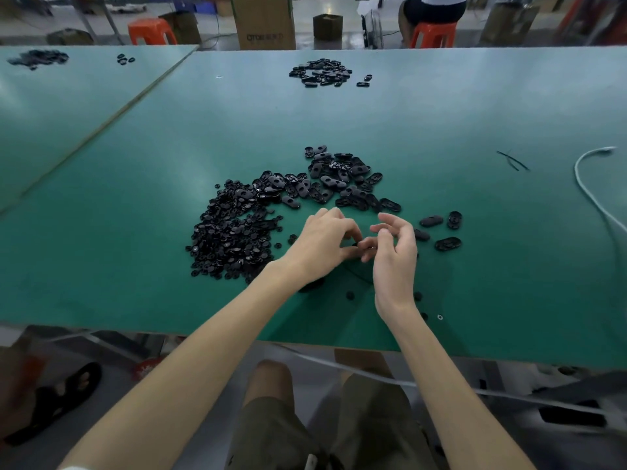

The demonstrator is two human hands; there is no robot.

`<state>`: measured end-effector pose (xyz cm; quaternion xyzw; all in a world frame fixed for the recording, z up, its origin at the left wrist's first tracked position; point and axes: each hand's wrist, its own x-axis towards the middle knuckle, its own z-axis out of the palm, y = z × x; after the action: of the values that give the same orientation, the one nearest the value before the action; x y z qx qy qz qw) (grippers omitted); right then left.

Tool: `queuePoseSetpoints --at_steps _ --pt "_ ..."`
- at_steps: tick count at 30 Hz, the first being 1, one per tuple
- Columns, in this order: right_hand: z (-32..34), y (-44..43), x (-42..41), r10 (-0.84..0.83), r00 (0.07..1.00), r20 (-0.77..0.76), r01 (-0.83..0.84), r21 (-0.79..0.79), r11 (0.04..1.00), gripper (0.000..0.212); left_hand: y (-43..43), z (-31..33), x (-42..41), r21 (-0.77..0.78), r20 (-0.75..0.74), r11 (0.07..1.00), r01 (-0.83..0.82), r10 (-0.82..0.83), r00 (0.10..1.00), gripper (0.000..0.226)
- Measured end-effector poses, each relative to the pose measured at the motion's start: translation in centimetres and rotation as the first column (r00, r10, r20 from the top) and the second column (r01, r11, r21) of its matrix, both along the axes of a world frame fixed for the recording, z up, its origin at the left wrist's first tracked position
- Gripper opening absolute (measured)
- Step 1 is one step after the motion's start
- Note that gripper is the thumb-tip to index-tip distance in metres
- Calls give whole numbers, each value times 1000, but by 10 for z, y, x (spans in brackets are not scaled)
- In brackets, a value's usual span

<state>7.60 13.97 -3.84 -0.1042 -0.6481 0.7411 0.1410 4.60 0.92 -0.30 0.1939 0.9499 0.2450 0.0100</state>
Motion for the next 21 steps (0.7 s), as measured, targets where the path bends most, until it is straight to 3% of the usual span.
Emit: queuePoseSetpoints --at_steps 6,9,14,21 --pt "1 -1 1 11 1000 -1 -11 6 1000 22 -1 -2 3 -52 -84 999 3 -7 996 21" --pt "1 -1 2 28 999 -20 -27 48 999 15 -9 -3 5 64 -113 996 -65 72 991 16" --pt "-2 2 2 83 996 -40 -77 137 988 12 -25 0 3 293 17 953 -74 73 997 7" --pt "0 -1 3 136 990 -43 -128 158 979 8 -54 16 -3 229 31 964 -136 133 991 6"
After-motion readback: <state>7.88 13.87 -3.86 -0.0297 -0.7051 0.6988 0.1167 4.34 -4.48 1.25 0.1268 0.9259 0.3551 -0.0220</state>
